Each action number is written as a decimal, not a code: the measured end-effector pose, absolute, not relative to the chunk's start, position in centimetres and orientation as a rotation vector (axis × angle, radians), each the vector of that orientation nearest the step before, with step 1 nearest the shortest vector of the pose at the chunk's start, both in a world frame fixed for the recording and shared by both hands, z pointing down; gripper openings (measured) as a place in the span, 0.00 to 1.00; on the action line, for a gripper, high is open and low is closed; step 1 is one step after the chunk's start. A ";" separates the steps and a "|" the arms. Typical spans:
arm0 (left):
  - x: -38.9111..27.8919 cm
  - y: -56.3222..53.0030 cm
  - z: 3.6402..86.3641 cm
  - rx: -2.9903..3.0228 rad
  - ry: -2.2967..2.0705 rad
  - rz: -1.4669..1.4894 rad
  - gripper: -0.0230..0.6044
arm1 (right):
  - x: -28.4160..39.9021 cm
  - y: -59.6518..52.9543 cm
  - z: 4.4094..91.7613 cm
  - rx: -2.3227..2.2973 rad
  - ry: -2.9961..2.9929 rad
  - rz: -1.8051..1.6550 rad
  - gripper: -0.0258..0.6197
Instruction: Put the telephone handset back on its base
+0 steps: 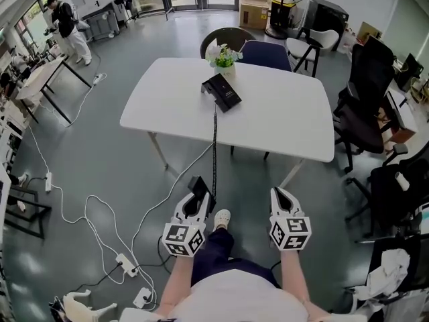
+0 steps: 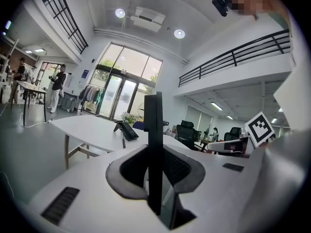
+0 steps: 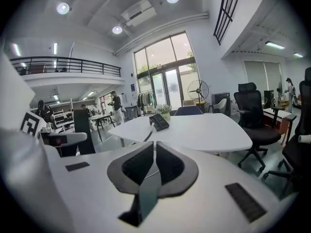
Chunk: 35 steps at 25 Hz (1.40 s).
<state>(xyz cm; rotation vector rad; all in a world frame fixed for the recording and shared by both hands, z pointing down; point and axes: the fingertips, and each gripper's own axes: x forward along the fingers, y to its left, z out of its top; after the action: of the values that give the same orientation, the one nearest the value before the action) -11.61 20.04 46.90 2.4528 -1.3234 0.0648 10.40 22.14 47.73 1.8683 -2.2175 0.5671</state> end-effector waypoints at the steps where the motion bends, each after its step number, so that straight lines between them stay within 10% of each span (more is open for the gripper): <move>1: -11.6 19.3 46.9 2.452 -1.321 0.067 0.17 | 10.3 21.4 47.8 1.865 -2.218 0.571 0.10; 35: -11.7 1.2 46.3 2.507 -1.189 0.030 0.17 | 9.5 5.1 48.0 1.972 -2.149 0.580 0.10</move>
<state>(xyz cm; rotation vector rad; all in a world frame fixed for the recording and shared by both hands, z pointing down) -11.67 1.24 46.28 2.5070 -1.1891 0.0303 9.52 5.09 48.01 1.9721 -2.1489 0.5796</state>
